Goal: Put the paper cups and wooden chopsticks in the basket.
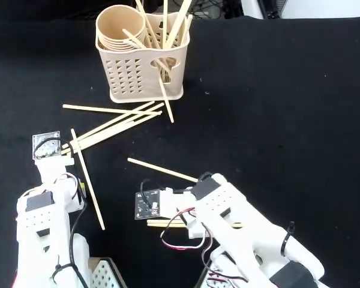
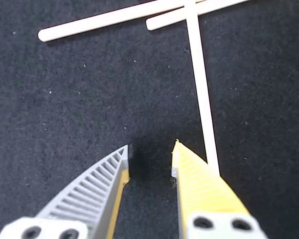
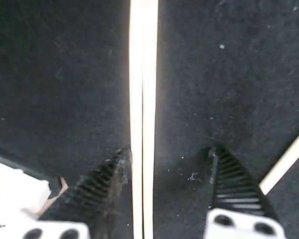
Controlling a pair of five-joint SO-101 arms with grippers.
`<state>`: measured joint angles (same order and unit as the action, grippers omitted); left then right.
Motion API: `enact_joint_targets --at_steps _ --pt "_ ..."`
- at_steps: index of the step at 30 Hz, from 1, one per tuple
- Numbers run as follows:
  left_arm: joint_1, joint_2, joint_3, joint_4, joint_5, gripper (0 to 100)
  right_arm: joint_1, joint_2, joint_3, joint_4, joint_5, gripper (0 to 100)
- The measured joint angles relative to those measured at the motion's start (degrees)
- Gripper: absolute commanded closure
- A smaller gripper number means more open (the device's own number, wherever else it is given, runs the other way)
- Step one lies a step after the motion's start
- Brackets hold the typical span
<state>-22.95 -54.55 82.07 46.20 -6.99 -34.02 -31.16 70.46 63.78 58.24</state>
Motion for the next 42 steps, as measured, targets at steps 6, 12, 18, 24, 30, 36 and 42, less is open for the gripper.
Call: enact_joint_targets --at_steps 6,12,18,24,30,36,42 --pt "0.0 0.0 0.0 0.0 0.0 84 1.1 0.0 0.0 -0.3 0.0 75.1" --pt "0.0 0.0 0.0 0.0 0.0 84 1.6 4.0 -1.4 -0.4 0.7 78.5" --pt "0.0 0.0 0.0 0.0 0.0 84 2.0 14.1 -8.5 -0.5 1.9 90.4" --pt "0.0 0.0 0.0 0.0 0.0 84 2.5 15.7 -10.5 -0.5 1.9 90.6" --pt "0.0 0.0 0.0 0.0 0.0 84 3.6 11.3 -9.6 -0.4 2.0 90.4" --pt "0.0 0.0 0.0 0.0 0.0 84 9.3 9.8 -13.1 -1.1 2.0 90.4" --pt "0.0 0.0 0.0 0.0 0.0 84 11.1 13.4 -17.1 -1.5 2.0 87.0"
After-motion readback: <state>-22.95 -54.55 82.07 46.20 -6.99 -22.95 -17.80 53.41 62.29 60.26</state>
